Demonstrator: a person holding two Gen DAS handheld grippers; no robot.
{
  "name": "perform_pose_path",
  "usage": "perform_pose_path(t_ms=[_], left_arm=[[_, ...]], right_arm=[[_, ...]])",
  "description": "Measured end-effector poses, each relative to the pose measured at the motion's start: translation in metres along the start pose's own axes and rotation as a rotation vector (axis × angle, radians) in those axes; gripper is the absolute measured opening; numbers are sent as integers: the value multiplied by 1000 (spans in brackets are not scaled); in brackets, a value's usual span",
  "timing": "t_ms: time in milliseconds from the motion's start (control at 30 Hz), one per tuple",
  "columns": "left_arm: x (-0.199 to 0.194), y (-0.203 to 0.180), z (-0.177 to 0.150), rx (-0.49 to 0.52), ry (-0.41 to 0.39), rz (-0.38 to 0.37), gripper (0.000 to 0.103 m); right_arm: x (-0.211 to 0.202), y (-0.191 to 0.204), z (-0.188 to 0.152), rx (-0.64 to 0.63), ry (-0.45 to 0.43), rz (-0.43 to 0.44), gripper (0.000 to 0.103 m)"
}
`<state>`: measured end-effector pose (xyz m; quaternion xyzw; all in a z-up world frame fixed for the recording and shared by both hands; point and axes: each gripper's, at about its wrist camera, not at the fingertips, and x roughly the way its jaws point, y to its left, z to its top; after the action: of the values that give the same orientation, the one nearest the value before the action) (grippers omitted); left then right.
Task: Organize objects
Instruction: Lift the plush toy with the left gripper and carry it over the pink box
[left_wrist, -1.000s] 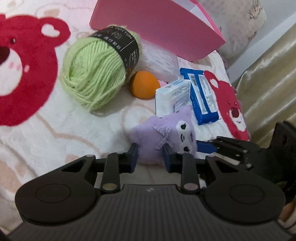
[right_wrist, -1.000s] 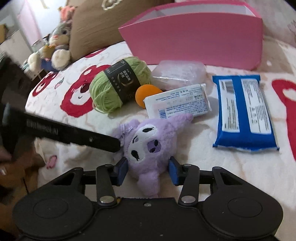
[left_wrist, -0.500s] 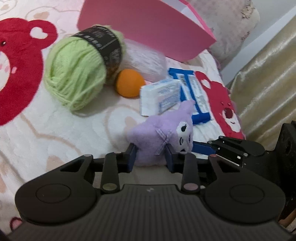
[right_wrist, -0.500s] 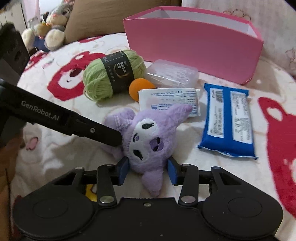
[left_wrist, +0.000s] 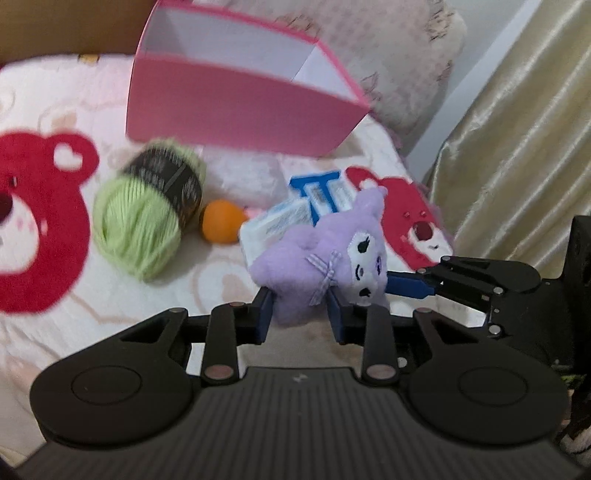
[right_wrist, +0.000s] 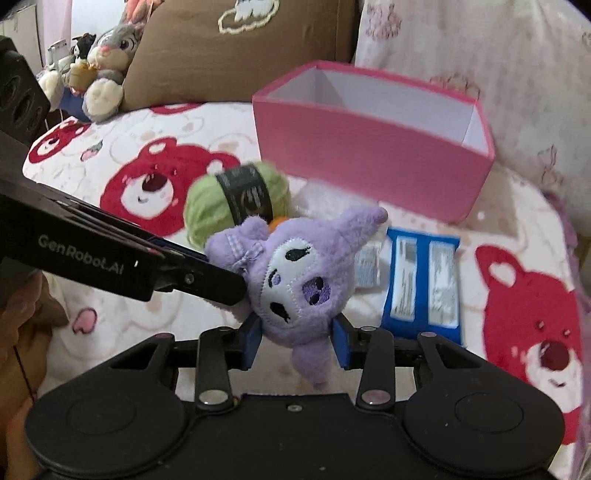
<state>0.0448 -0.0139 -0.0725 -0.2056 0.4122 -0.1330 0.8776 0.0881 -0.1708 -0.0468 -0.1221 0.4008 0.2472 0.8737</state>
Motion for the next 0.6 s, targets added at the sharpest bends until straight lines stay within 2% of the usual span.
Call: perform_pose_path(t_ms=[100, 300, 433, 600], left_arm=[[-17, -12, 14, 51, -22, 3, 30], [-41, -27, 52, 68, -51, -2, 30], [-42, -32, 80, 37, -9, -5, 30], [-42, -34, 111, 24, -38, -1, 31]], right_arm=[[-15, -3, 15, 32, -14, 6, 45], [-43, -10, 56, 64, -44, 7, 45], [-54, -14, 83, 63, -45, -3, 45], [-58, -29, 115, 74, -54, -4, 44]])
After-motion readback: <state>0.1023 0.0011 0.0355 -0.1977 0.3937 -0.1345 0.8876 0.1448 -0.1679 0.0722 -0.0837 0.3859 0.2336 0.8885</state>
